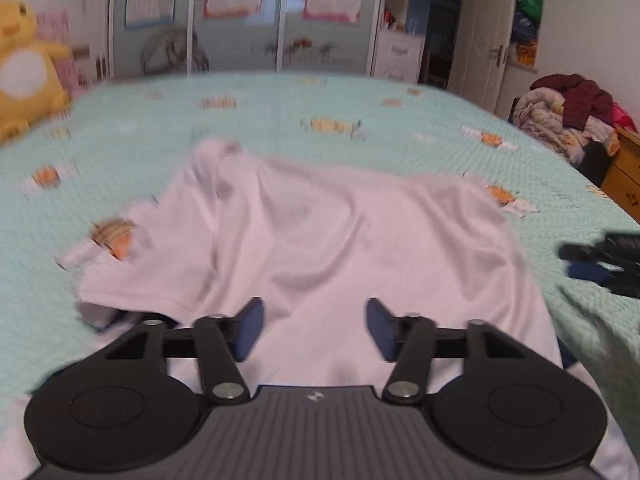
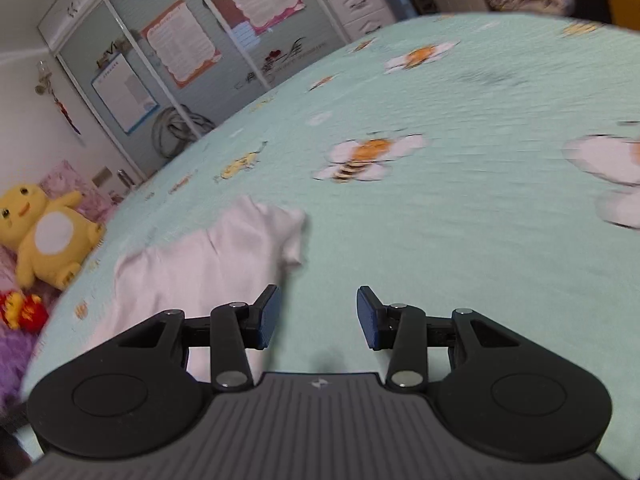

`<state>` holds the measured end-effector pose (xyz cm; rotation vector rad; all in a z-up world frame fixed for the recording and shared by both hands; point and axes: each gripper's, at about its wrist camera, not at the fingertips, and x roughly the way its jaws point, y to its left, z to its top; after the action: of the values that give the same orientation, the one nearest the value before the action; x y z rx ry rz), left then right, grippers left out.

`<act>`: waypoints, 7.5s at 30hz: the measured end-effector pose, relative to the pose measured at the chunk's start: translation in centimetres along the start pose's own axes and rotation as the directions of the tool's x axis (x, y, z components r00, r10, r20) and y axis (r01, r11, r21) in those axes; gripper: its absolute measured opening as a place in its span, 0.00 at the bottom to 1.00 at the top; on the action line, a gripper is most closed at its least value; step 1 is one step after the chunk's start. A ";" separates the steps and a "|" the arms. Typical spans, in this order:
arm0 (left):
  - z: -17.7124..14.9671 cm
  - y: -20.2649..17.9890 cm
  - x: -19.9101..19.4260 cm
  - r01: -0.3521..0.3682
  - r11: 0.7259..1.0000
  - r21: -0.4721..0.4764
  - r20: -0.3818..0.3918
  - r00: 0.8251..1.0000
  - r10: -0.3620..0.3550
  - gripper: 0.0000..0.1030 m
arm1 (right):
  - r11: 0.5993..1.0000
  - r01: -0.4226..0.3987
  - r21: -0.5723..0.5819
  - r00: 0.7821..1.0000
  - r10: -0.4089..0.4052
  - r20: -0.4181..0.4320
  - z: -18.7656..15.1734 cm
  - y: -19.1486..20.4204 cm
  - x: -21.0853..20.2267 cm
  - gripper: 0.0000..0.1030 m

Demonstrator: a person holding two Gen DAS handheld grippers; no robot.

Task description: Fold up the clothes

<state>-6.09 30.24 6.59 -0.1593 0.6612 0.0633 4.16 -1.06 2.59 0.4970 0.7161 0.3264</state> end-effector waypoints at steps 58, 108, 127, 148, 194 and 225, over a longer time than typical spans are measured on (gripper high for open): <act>-4.3 5.8 5.5 0.388 0.775 -0.499 0.207 0.922 -0.328 0.23 | 0.885 -0.447 0.128 0.868 0.464 -0.177 4.4 3.9 10.3 0.01; 0.8 0.4 -4.7 0.075 0.829 0.554 0.190 0.958 -0.213 0.05 | 0.990 -0.102 -0.101 0.963 0.123 0.239 4.7 1.3 7.8 0.49; -11.9 -3.7 -8.0 0.117 0.703 0.701 -0.007 0.988 -0.157 0.06 | 0.685 -0.248 -0.685 0.945 0.326 -0.016 -0.4 12.0 6.6 0.53; 2.9 3.6 -4.6 -0.158 0.892 0.423 0.278 0.960 0.038 0.06 | 0.817 -0.067 -0.572 0.934 0.254 0.252 3.0 11.4 3.0 0.00; -1.3 17.6 2.2 -0.588 0.796 0.146 0.111 0.809 0.577 0.77 | 0.933 0.284 -0.222 0.959 -0.270 0.091 7.6 0.2 10.3 0.64; 4.0 18.8 -0.5 -0.349 0.937 -0.017 0.197 0.918 0.346 0.87 | 0.968 0.079 0.239 0.984 -0.115 0.138 1.2 -2.6 2.7 0.53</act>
<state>-6.11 49.42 7.66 -0.0149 0.4848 0.4115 7.20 -2.44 0.50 0.6996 0.6315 0.1107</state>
